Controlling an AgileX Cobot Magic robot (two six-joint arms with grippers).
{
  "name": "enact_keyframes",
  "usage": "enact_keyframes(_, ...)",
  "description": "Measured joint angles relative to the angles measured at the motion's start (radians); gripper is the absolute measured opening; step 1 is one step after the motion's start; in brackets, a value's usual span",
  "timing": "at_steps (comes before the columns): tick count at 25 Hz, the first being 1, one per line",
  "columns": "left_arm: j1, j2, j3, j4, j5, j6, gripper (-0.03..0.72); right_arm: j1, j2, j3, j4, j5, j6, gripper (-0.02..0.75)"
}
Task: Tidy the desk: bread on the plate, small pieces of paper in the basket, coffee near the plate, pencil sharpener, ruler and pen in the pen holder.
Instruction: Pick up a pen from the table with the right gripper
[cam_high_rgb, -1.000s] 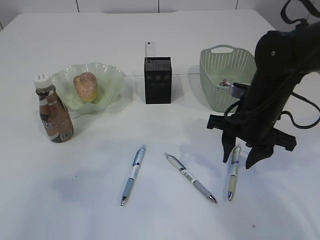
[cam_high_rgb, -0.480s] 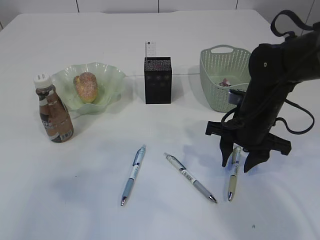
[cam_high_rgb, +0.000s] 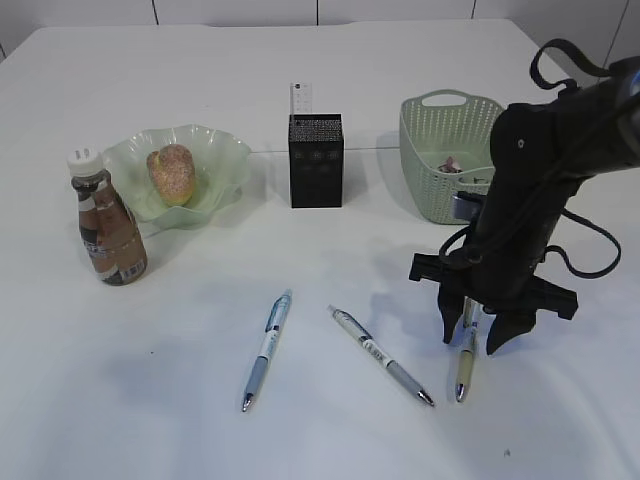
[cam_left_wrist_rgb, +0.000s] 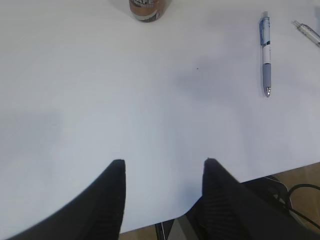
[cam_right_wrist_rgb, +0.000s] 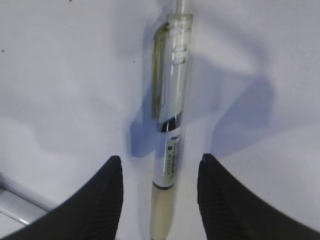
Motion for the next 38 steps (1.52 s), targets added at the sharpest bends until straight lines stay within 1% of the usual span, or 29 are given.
enact_keyframes(16,0.0,0.0,0.0,0.0,0.001,0.0,0.352,0.0,0.008,0.0,-0.002,-0.029,0.0,0.388)
enact_keyframes(38,0.0,0.0,0.0,0.0,0.002,0.0,0.352,0.0,0.008,0.0,-0.022,-0.031,0.01,0.388)
